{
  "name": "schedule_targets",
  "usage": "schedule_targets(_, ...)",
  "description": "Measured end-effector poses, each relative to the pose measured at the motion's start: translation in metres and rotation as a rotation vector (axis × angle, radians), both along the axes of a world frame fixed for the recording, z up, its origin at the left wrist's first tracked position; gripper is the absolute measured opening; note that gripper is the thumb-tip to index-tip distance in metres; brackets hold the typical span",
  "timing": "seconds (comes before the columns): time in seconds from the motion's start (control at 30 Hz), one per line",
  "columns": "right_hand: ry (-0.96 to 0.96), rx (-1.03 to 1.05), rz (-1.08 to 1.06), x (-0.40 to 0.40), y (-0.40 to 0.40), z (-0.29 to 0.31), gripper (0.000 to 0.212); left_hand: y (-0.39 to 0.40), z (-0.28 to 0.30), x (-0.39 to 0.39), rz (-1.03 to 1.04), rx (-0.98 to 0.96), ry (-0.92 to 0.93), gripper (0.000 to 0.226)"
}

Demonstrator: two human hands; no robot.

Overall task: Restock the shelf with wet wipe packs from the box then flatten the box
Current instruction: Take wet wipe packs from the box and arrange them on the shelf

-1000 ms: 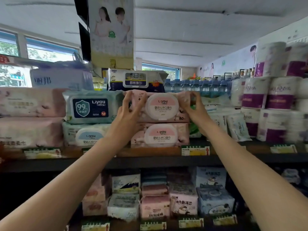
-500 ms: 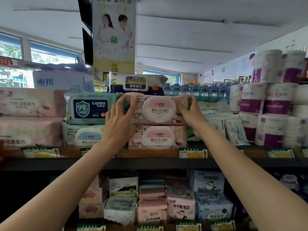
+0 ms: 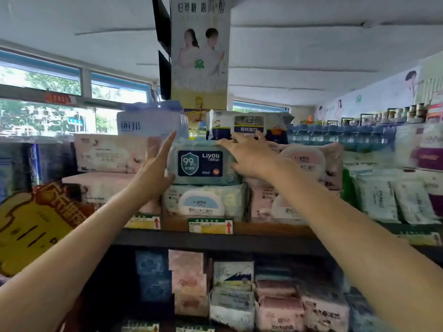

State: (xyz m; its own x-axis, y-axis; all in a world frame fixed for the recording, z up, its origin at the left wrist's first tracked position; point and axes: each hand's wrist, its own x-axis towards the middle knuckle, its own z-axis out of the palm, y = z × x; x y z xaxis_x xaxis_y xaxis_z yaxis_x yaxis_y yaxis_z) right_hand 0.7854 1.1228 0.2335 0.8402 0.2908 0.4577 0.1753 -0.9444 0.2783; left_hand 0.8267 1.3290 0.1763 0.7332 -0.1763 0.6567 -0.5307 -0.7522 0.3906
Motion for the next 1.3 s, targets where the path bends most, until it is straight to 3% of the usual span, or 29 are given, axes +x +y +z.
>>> schedule_targets(0.1,0.039,-0.036,-0.096,0.011,0.002,0.003,0.075,0.01,0.008,0.006,-0.164,0.043,0.239,0.106)
schedule_targets(0.33,-0.106,0.23,0.049,0.021,-0.003,0.004,0.04,0.014,0.008,0.021,-0.176,0.134,0.165,0.099)
schedule_targets(0.53,-0.155,0.278,0.138,0.019,-0.004,0.004,0.035,0.024,0.014,0.04,-0.231,0.18,0.19,0.106)
schedule_targets(0.63,-0.192,0.128,0.039,0.005,-0.001,0.001,0.049,0.031,0.017,0.043,-0.25,0.235,0.254,0.117)
schedule_targets(0.73,-0.149,-0.079,-0.102,-0.009,0.006,-0.013,0.098,0.033,0.018,0.041,-0.218,0.314,0.297,0.127)
schedule_targets(0.8,-0.112,-0.164,-0.153,-0.009,0.009,-0.026,0.115,0.032,0.016,0.038,-0.171,0.342,0.268,0.129)
schedule_targets(1.03,-0.142,-0.142,-0.199,0.006,-0.004,-0.033,0.118,0.034,-0.007,0.033,-0.148,0.282,-0.044,0.117)
schedule_targets(1.17,-0.203,-0.208,-0.238,0.014,-0.019,-0.032,0.119,0.035,-0.009,0.033,-0.201,0.237,-0.088,0.111)
schedule_targets(1.3,-0.195,-0.205,-0.216,0.013,-0.019,-0.032,0.119,0.036,0.004,0.032,-0.212,0.252,0.033,0.106)
